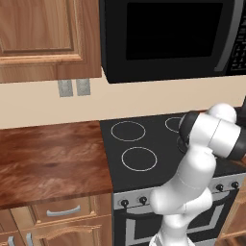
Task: Put the squash and eggplant in the pan. Then turn on the front right burner and set the heat to medium.
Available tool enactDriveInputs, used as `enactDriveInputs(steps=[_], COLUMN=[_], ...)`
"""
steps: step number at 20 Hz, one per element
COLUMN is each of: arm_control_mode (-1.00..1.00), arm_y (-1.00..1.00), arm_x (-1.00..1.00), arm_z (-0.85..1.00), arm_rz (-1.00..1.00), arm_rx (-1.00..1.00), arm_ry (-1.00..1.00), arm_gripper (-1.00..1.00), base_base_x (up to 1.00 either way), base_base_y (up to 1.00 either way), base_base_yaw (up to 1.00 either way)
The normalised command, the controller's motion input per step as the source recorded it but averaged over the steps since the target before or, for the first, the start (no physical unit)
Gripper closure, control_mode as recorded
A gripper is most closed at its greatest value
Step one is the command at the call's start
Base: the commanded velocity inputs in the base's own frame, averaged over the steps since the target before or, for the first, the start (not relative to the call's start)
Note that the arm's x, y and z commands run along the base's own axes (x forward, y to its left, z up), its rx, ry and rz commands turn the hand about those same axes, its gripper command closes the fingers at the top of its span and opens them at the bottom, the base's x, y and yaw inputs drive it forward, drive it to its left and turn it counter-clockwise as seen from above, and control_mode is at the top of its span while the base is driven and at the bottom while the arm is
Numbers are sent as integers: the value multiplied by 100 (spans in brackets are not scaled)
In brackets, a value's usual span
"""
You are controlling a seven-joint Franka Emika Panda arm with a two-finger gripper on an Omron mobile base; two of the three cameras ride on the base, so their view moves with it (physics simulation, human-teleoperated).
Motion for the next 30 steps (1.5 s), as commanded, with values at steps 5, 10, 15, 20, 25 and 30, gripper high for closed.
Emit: enactDriveInputs(steps=[5,10,15,20,25,30], arm_control_mode=[-100,-100,-100,-100,-100,-100], arm_y=[0,0,0,0,0,-9], arm_x=[10,1,0,-14,-26,-54], arm_z=[-7,0,0,24,39,44], arm_rz=[0,0,0,0,3,4], arm_rx=[0,0,0,0,0,0], arm_ry=[7,2,-5,-22,-20,-16], arm_gripper=[-100,-100,-100,-100,-100,-100], base_base_x=[0,0,0,0,0,0], base_base_y=[0,0,0,0,0,0], base_base_yaw=[0,0,0,0,0,0])
